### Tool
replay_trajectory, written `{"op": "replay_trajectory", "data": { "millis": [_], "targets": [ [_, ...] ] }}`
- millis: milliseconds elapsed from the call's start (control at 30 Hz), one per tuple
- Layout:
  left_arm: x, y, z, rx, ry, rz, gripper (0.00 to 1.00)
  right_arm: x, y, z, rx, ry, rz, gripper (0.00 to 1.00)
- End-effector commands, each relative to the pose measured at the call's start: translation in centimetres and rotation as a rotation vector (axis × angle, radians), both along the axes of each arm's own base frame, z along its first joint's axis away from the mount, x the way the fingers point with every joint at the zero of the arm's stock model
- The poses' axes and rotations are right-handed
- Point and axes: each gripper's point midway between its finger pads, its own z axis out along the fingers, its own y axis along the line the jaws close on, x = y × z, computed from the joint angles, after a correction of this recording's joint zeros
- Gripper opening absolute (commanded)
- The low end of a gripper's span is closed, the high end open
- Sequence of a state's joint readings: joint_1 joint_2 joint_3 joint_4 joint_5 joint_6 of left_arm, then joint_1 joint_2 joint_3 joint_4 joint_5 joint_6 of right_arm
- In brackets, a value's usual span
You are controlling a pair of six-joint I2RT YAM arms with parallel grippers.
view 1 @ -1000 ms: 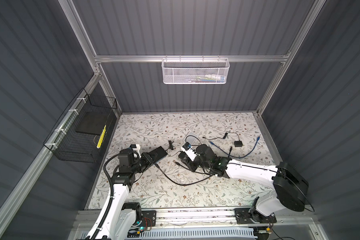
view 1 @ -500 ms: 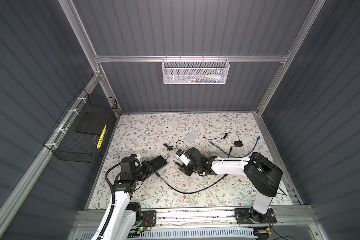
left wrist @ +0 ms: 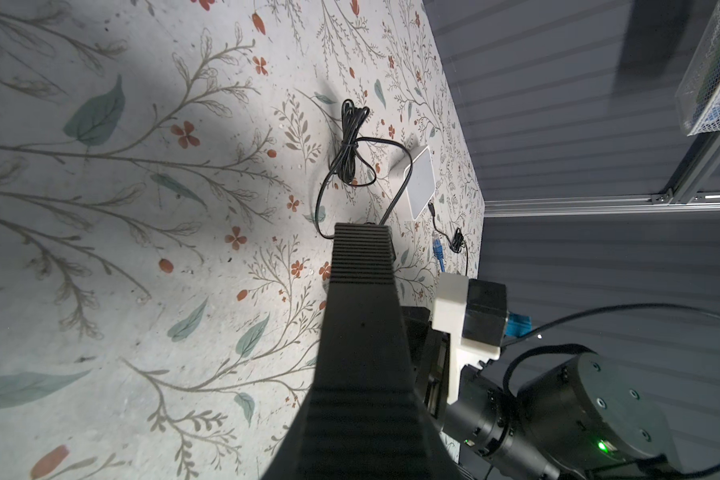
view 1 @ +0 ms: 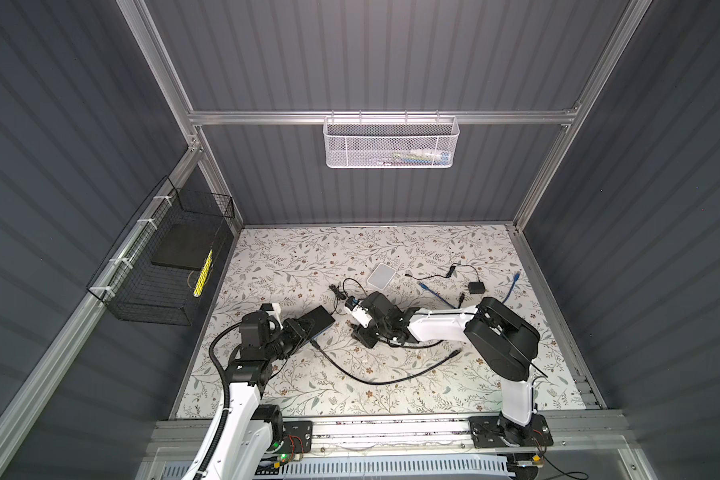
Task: Insert the plug into the switch port
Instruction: 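Lower the right gripper and grasp a second black network plug on the table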
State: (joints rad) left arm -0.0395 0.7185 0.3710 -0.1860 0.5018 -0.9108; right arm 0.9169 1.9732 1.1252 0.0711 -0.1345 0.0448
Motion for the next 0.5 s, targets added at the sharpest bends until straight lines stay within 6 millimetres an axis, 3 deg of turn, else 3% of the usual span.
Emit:
{"op": "replay_trajectory", "data": {
  "millis": [0, 467],
  "targets": [
    [0.72, -0.48, 2.14, 0.012, -0.082, -0.050, 0.00, 0.78, 0.05, -0.27, 0.002, 0.034, -0.013, 0.46],
    [1.37, -0.61, 3.08, 0.021, -0.105, -0.065, 0.00, 0.46, -0.03, -0.94, 0.002, 0.076, -0.003, 0.40]
  ]
}}
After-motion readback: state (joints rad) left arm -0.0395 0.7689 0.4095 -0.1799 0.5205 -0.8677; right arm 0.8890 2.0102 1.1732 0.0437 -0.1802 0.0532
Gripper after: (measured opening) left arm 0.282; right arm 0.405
